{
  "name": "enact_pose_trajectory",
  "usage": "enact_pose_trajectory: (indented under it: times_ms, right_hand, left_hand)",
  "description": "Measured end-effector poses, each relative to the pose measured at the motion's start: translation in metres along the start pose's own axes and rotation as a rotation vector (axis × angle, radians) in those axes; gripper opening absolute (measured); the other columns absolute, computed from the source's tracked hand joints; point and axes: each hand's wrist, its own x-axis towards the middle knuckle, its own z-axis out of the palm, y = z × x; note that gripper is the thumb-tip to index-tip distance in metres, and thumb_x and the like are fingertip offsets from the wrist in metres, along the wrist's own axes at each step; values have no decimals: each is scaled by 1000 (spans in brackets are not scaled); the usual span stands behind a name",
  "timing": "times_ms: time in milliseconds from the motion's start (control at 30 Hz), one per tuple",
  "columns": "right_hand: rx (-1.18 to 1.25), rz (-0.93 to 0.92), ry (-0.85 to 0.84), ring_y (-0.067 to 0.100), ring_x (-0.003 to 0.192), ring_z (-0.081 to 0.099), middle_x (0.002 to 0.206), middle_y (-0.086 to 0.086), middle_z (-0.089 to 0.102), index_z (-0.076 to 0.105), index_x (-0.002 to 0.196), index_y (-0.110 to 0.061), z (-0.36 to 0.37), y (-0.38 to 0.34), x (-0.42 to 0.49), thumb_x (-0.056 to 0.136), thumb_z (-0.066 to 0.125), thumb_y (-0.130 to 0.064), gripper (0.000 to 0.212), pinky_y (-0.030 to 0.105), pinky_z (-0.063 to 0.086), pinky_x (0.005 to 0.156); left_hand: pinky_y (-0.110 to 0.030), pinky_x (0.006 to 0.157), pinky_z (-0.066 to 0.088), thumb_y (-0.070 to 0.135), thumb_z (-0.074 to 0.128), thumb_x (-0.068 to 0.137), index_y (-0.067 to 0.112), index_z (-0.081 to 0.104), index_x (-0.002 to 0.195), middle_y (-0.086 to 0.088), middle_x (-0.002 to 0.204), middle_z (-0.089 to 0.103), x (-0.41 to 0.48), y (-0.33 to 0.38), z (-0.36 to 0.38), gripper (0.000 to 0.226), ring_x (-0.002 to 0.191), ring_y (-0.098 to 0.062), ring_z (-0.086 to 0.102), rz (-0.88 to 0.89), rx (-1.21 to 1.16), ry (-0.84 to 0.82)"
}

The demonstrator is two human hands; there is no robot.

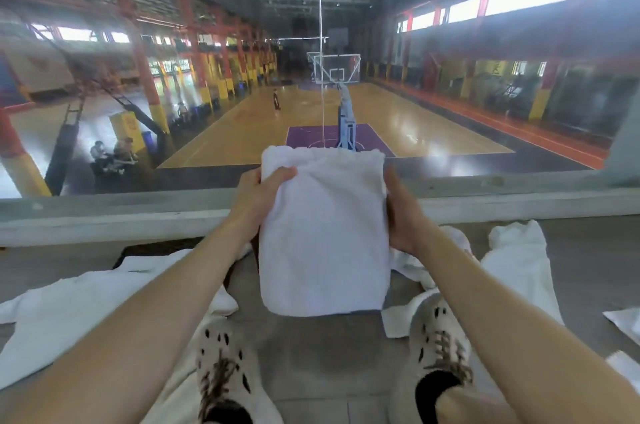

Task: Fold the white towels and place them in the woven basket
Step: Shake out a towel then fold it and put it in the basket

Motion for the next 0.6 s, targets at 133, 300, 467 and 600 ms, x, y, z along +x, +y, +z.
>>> enact_pose_trajectory:
  times_ms: [133,300,467,600]
  right_hand:
    - [-130,-60,273,21,94,80,109,2,82,77,114,-18,37,-8,47,96,73,-54,40,40,61,88]
    - [-40,-16,325,24,93,77,106,3,81,76,111,-19,39,-46,168,94,76,-50,35,38,60,80]
    - [-40,5,282,23,84,81,106,5,83,73,122,-19,16,-79,305,102,63,-48,36,35,61,73]
    - [-56,79,294,29,99,80,118,8,80,73,128,-18,-7,-61,369,97,70,-51,45,41,62,82]
  left_hand:
    - [-30,74,57,40,83,89,27,71,92,8,93,75,40,-5,-11,18,83,-12,73,-104,3,61]
    - [-47,106,56,74,77,83,28,74,132,0,123,80,156,-5,-30,67,114,-24,77,-180,-169,-69]
    - [-47,114,49,40,72,100,22,63,147,-5,148,67,275,-41,-53,51,133,-26,67,-254,-155,-302]
    - [-50,107,57,7,79,92,16,62,144,-7,138,74,312,-83,-37,56,126,-31,71,-283,-95,-308]
